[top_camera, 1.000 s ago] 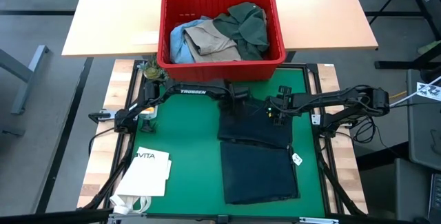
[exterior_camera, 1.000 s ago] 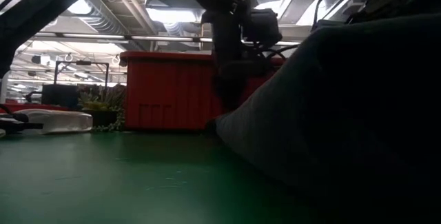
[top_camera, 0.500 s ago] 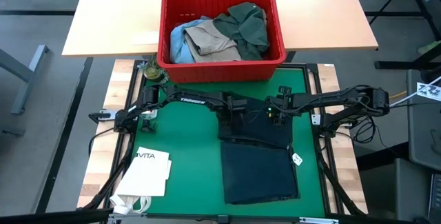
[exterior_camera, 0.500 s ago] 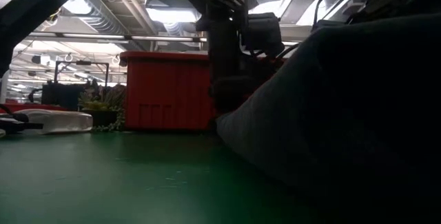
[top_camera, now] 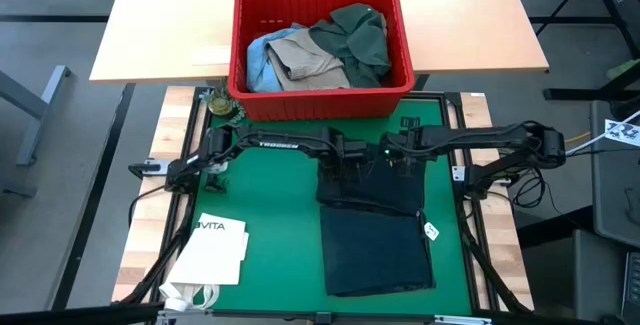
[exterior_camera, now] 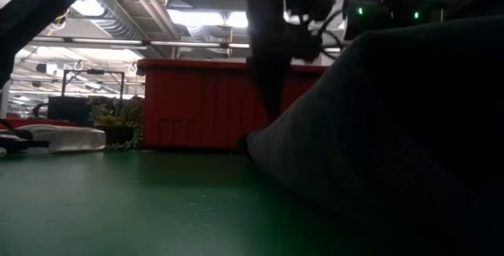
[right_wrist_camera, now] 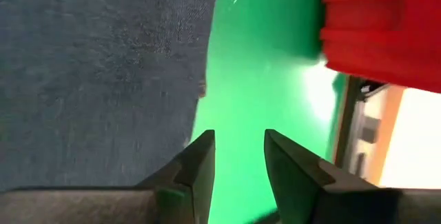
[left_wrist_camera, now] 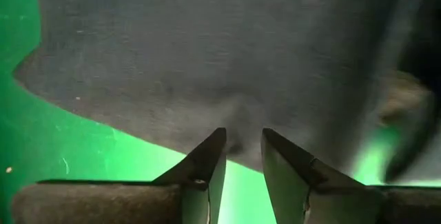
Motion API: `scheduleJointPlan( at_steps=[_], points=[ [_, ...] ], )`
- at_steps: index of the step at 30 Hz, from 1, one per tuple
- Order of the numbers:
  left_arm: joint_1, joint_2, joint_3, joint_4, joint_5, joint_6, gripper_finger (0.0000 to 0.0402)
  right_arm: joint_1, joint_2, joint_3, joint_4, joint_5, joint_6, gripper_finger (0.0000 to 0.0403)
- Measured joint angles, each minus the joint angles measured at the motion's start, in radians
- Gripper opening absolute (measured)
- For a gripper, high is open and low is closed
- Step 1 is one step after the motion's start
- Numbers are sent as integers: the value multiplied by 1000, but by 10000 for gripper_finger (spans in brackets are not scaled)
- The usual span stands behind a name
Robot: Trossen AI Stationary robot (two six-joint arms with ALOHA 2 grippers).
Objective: Fold Laundry from Bin
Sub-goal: Fold the dark blue pants
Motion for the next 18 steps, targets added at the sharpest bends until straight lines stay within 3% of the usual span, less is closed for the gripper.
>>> scheduleJointPlan(
  at_steps=[9,13,18],
  points=[
    [-127,-1,107,-62,14,-3,89,276,-88,76,-113,-13,6,127],
    [-206,-2,108,-48,31,-52,89,433,-131,76,-130,-106,50,127],
    [-306,-2,108,11,33,-234,89,599,-142,76,-109,-280,191,127]
  ],
)
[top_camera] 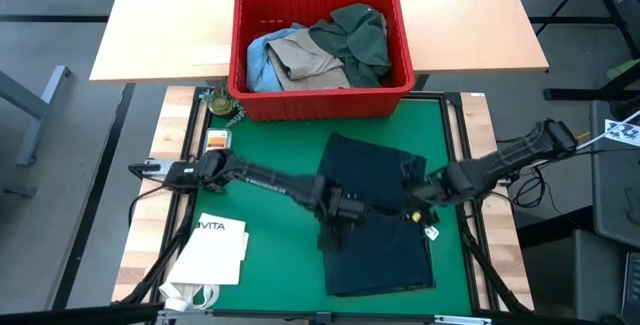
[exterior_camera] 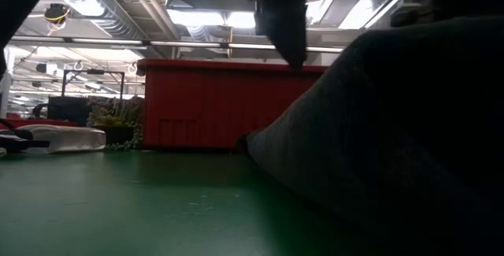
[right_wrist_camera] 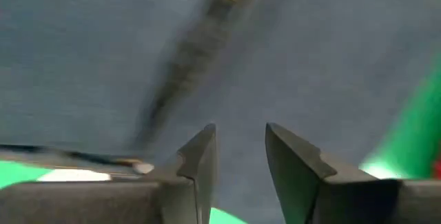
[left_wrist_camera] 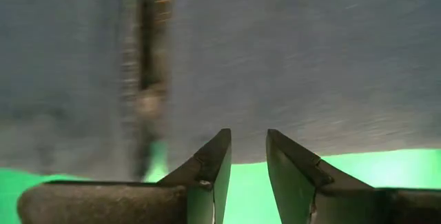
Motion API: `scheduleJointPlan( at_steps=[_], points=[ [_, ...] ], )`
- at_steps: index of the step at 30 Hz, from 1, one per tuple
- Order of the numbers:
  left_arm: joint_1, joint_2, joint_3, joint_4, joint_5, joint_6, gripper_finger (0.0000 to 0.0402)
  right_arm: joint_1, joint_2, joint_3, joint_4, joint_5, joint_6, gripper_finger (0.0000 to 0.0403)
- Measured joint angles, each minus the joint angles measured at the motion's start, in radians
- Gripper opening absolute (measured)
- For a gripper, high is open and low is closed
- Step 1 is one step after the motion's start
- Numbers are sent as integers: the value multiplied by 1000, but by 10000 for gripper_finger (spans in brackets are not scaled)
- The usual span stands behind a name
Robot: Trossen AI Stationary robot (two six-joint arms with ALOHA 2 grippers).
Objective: Fold Laundry from Bin
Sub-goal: Fold the dark blue pants
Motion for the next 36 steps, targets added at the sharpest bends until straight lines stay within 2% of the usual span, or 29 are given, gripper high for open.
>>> scheduleJointPlan(
  at_steps=[3,10,16,20,27,32,36],
  points=[
    [-59,0,0,45,0,-57,89,84,1,0,48,-52,75,127],
    [-165,0,0,162,-8,-56,90,228,4,0,156,-100,136,127],
    [-206,2,0,177,-34,-93,133,271,4,0,252,-126,142,130],
    [-223,9,-2,186,-32,-113,178,271,4,0,294,-168,161,159],
    [-262,22,-4,210,-33,-112,242,268,31,0,307,-211,164,242],
    [-301,46,-6,250,-40,-71,261,296,81,0,360,-367,209,280],
    [-324,62,-6,269,-64,-44,262,374,116,0,391,-403,207,289]
  ],
)
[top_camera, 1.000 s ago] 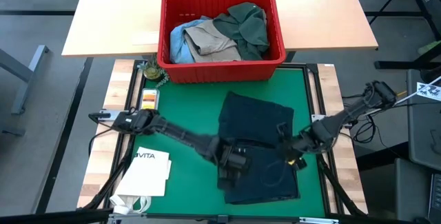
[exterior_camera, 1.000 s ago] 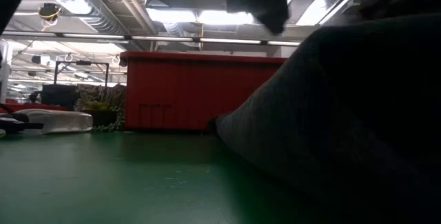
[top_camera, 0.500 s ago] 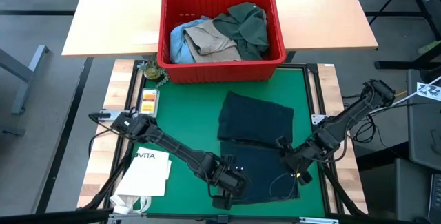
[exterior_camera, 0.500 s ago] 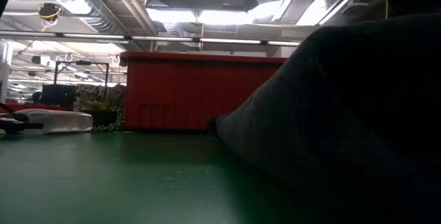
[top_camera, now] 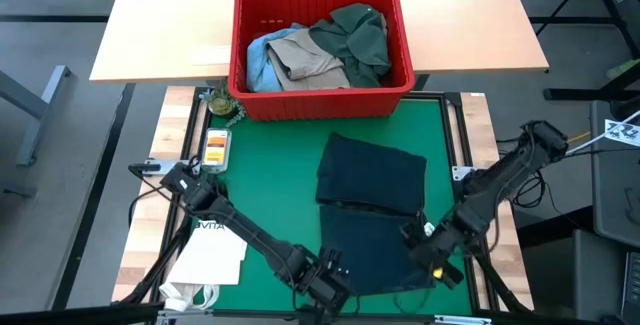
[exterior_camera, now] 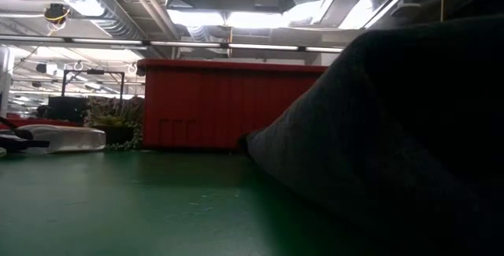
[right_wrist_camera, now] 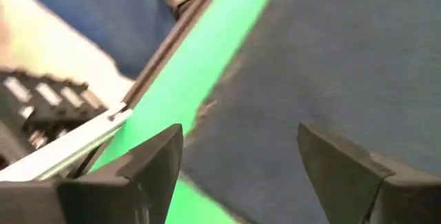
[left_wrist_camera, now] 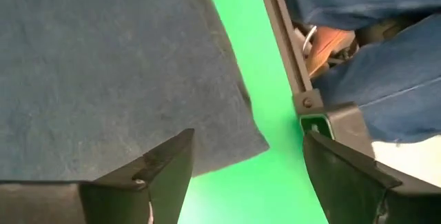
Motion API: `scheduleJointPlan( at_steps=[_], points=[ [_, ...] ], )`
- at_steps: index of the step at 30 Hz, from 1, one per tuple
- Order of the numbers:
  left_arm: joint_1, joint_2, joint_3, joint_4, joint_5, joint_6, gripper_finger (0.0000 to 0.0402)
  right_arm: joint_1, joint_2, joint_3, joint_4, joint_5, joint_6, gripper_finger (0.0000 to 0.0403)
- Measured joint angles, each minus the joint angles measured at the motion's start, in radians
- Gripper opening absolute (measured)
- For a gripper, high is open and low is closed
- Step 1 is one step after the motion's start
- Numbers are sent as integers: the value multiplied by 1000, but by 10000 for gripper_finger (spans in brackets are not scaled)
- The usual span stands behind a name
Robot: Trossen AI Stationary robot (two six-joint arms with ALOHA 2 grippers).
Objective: Fold Laundry from Bin
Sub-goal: Fold the dark blue pants
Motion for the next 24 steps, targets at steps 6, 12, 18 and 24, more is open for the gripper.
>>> scheduleJointPlan(
  at_steps=[6,12,18,24],
  points=[
    [-23,11,0,2,-26,18,263,148,39,0,8,44,0,289],
    [-23,11,0,8,-48,17,263,271,83,0,9,267,-1,289],
    [-21,11,0,8,-48,11,263,330,159,0,10,365,23,289],
    [-21,11,0,8,-48,9,263,339,267,0,14,366,83,289]
  ],
)
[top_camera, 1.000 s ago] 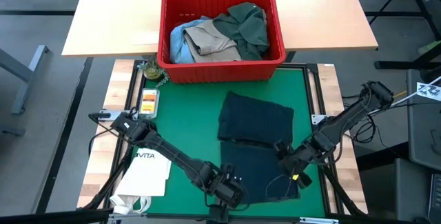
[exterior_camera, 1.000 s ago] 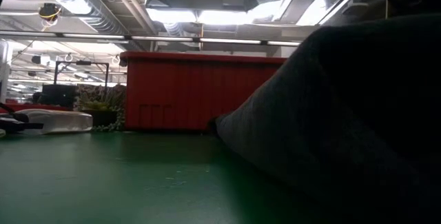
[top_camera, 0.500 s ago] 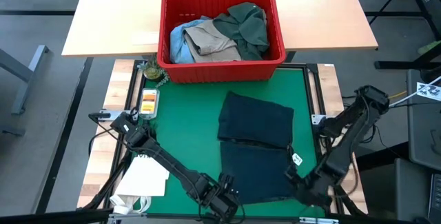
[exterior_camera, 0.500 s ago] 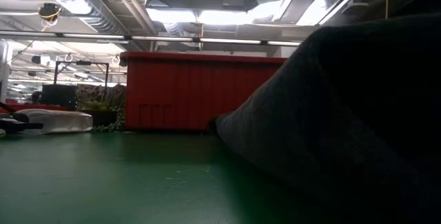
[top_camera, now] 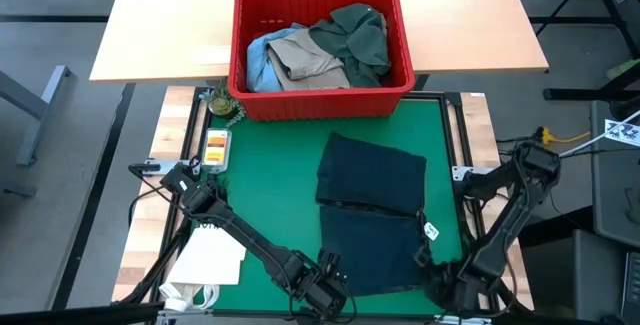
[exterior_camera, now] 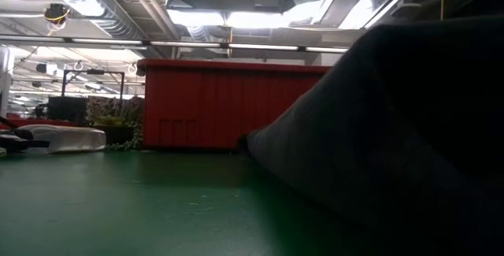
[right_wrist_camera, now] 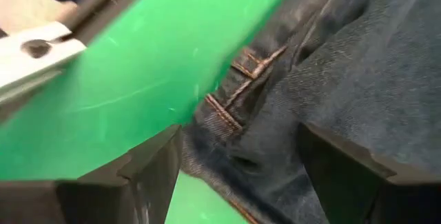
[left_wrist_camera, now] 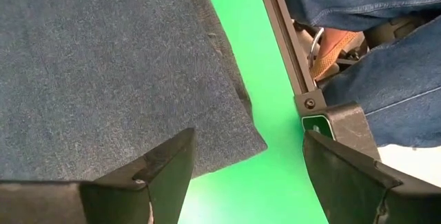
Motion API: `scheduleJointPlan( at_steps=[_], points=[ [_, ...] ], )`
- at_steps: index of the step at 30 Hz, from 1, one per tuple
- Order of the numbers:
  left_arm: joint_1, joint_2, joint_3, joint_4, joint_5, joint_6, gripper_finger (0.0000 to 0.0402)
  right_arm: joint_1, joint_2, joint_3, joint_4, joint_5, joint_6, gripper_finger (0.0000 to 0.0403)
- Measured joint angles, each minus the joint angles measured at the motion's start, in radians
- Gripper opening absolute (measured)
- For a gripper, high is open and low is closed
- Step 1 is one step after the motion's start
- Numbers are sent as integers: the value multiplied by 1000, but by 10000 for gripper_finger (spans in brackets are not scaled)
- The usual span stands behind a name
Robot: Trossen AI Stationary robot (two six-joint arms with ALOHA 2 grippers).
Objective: Fold Laundry from Bin
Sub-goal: Fold the dark blue pants
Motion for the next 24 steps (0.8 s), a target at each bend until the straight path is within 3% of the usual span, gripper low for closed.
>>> scheduleJointPlan(
  at_steps=[8,14,18,24],
  points=[
    [0,0,0,1,0,0,263,0,118,5,4,-6,3,289],
    [2,0,0,1,0,0,263,-4,131,5,3,10,3,272],
    [2,0,0,1,-5,5,263,-7,133,4,5,10,3,214],
    [2,0,0,-8,-8,8,263,-39,135,2,6,44,1,85]
  ],
)
